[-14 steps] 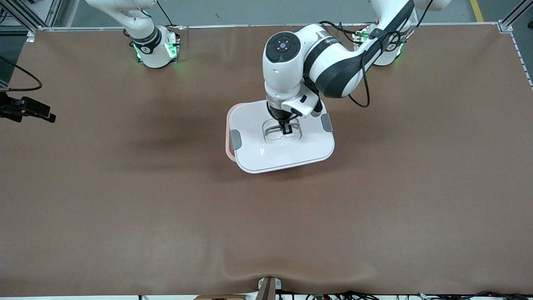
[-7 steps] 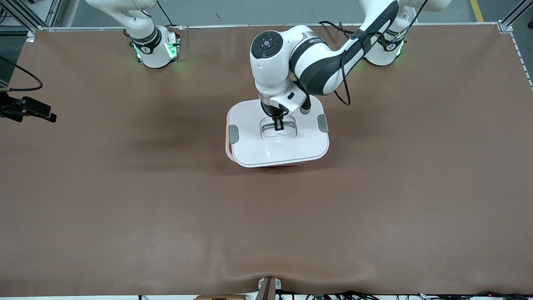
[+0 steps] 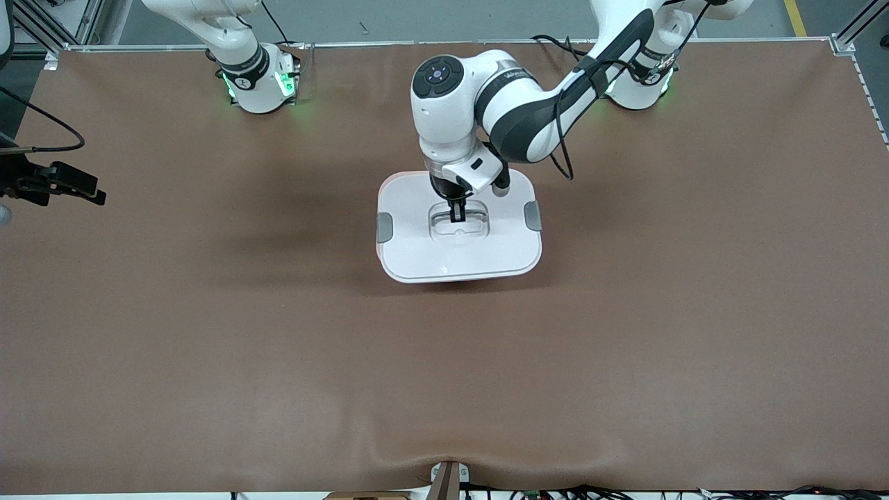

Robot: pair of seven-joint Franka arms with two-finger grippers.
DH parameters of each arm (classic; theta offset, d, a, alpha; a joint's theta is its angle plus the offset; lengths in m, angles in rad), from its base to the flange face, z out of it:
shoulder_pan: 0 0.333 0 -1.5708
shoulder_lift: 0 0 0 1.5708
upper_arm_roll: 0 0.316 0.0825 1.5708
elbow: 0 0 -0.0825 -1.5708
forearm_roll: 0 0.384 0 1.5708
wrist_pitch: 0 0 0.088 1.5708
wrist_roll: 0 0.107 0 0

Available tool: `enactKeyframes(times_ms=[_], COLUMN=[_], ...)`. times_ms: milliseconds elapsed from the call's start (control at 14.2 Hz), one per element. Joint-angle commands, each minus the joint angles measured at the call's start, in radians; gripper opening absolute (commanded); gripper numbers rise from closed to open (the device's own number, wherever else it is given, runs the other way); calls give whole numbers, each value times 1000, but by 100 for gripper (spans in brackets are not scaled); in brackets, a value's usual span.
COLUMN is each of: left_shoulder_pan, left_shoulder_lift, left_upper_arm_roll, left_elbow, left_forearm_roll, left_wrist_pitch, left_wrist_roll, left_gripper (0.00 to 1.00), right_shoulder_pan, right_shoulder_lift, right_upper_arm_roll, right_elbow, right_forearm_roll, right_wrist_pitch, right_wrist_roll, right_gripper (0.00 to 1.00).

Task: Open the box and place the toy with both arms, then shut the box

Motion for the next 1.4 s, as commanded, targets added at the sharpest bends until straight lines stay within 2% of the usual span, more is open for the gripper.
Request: enactKeyframes(times_ms=[0,351,561,1333], left_shoulder_pan=[-14,-34,-35,-37], left_shoulder_lift=[0,11,8,25], left_upper_arm_roll=[1,1,1,1], left_elbow=[-4,-4,-34,-22], left_forearm_roll=[26,24,24,21], left_wrist_pitch=[10,9,9,52], left_wrist_roll=[-25,-40,-42,-109], left_gripper=[0,0,0,0], right_shoulder_pan=[1,4,8,1], right_shoulder_lift=[-21,-21,-23,-23], right_upper_arm_roll=[-3,-3,-3,-3], right_elbow=[-12,-9,-4,25], right_forearm_roll=[21,6,6,2], right_wrist_pitch=[2,5,-3,-46], right_wrist_roll=[14,11,11,24], right_gripper=[100,100,100,100])
